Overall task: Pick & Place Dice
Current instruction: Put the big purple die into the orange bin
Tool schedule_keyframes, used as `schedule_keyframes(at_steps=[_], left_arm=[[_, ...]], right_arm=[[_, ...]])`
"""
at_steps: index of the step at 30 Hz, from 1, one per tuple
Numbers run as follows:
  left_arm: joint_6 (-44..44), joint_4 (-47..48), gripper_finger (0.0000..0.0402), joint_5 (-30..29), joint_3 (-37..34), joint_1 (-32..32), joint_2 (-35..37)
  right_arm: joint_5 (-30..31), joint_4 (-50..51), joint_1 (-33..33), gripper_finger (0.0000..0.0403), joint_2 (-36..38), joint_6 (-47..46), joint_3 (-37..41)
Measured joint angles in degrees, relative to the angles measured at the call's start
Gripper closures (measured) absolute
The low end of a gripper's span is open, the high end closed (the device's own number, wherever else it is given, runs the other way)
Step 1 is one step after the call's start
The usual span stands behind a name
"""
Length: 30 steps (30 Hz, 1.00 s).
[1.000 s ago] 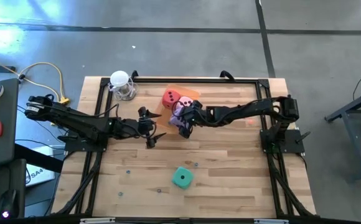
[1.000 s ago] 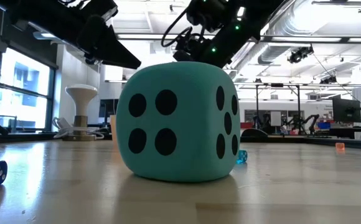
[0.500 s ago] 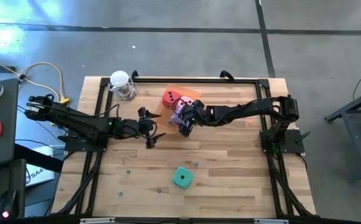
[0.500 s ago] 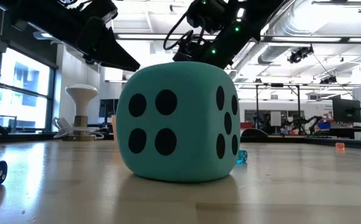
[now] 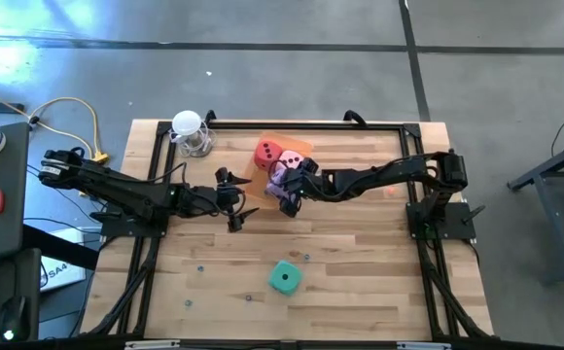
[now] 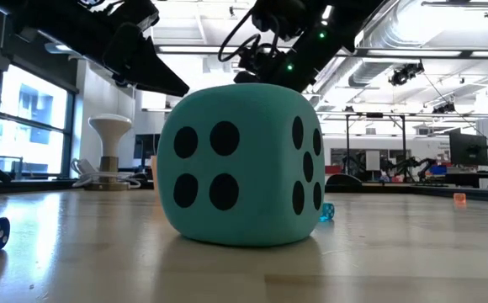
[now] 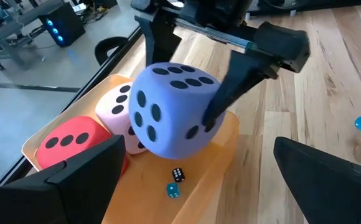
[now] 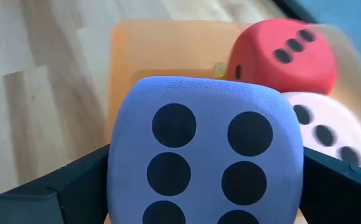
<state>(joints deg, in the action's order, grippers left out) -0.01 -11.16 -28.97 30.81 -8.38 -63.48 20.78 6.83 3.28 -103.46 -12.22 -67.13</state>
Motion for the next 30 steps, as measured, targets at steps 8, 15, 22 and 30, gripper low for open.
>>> schedule_keyframes(at_steps=[8, 15, 22, 30], left_arm=[[0.6, -7.3, 0.0002, 0.1, 0.0, 2.3, -2.1], [-3.6, -22.5, 0.0002, 0.5, 0.0, 10.0, -12.2], [-1.9, -40.7, 0.0002, 5.2, 0.0, 11.8, -23.3], [-0.5, -42.8, 0.0002, 5.3, 0.0, 12.9, -28.6]], right_arm=[[1.3, -0.4, 0.0, 0.0003, 0.0, -1.2, 0.0], [-1.3, -1.6, -0.3, 0.0003, 0.0, -1.1, 0.0], [-2.7, -1.5, -0.3, 0.0003, 0.0, -1.1, 0.0], [-2.6, -1.1, -0.3, 0.0003, 0.0, 1.4, 0.0]])
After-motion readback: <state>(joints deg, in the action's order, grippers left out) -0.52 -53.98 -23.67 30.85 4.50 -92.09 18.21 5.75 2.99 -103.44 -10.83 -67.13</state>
